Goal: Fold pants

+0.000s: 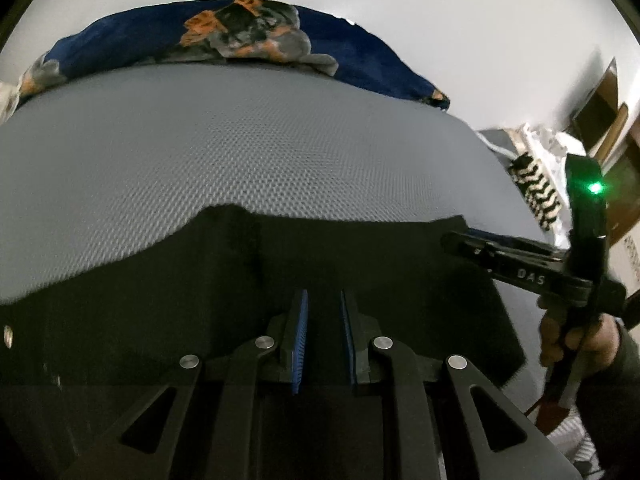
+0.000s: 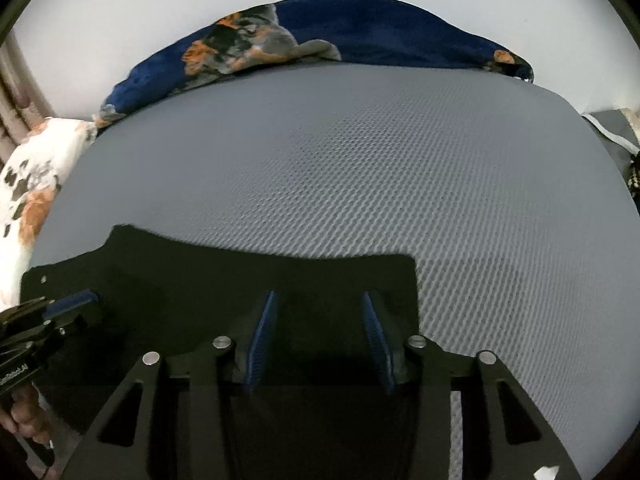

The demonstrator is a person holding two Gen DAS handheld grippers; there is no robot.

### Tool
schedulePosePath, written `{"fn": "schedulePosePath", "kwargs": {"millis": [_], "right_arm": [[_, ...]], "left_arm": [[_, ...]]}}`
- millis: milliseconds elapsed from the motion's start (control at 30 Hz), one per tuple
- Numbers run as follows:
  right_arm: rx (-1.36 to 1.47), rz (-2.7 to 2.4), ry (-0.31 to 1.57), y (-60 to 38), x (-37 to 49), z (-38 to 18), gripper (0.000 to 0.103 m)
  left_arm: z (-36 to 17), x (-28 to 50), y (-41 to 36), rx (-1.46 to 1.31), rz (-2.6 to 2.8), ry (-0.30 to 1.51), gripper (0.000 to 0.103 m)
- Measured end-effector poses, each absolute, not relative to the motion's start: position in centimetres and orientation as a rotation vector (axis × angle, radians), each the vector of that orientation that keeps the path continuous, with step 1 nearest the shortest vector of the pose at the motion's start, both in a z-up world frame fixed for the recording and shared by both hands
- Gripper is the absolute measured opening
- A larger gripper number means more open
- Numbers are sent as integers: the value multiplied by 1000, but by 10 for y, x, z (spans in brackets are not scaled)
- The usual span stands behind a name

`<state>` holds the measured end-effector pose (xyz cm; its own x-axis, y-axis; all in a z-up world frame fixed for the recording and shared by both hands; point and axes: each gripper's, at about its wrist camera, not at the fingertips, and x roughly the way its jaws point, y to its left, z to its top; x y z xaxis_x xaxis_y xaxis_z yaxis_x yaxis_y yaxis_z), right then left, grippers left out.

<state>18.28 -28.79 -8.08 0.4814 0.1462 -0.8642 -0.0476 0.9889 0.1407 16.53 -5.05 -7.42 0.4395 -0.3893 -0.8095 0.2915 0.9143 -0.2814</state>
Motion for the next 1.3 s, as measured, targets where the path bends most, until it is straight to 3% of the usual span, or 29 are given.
{"fn": "schedulePosePath", "kwargs": {"millis": [333,867,1133,1300], "right_arm": [[74,122,1080,-286,186,-87,38],[70,248,1173,-252,90,-89,44],[94,397,1208,-190,76,-91,44],[68,512,1233,-141,74,-91,49]], "left_arm": [[-101,190,-46,-118,-379,1100,17],[-78,101,29,-198,-325,1167,18],[-27,73,112,-263,-194,1054,37],[-18,68,165,-316,-123,1056,48]]}}
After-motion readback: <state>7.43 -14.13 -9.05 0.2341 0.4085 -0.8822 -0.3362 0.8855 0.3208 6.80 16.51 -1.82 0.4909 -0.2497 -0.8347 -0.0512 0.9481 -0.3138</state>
